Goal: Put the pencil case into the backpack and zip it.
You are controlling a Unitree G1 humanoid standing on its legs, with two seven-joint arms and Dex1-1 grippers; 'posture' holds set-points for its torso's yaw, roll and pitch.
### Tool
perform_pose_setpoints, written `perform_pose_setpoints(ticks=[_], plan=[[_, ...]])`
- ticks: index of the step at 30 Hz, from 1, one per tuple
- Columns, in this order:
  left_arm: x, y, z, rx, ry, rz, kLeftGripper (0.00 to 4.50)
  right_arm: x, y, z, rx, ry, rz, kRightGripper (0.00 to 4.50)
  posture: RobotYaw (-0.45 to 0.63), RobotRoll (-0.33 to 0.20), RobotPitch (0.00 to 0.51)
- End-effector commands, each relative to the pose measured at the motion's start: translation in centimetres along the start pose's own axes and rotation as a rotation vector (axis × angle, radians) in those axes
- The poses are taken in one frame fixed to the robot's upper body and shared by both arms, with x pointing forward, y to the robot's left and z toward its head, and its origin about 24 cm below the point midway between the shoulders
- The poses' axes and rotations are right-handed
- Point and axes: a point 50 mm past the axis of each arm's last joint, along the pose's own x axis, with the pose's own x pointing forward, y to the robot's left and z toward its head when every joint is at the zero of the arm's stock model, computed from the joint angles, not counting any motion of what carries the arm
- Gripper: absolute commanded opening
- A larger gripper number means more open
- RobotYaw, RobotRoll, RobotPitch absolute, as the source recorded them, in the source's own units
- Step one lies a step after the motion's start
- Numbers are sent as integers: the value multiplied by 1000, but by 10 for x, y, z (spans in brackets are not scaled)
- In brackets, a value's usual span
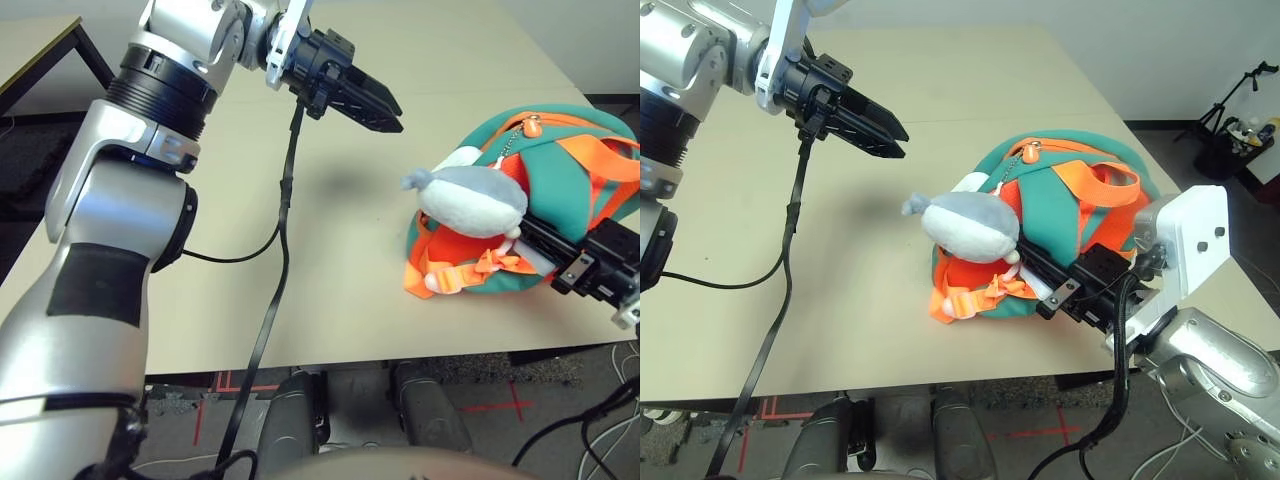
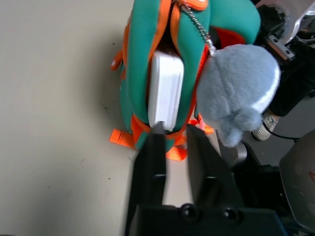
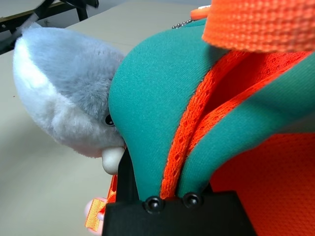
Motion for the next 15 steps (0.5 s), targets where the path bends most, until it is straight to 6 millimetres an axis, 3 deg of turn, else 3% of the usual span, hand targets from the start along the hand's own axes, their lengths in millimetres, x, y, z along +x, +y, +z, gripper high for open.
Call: perform_pose_setpoints(ticks=[1, 7, 15], plan=[[10, 6, -7, -8, -6, -5, 0, 2, 4, 1, -7, -10, 36, 137, -281, 0, 102], [26, 16, -11, 4, -27, 14, 0, 1, 5, 1, -8, -8, 31, 137, -299, 0, 104], [34, 17, -13, -15, -32, -23, 0, 0, 7, 1, -8, -7, 24, 137, -305, 0, 107]])
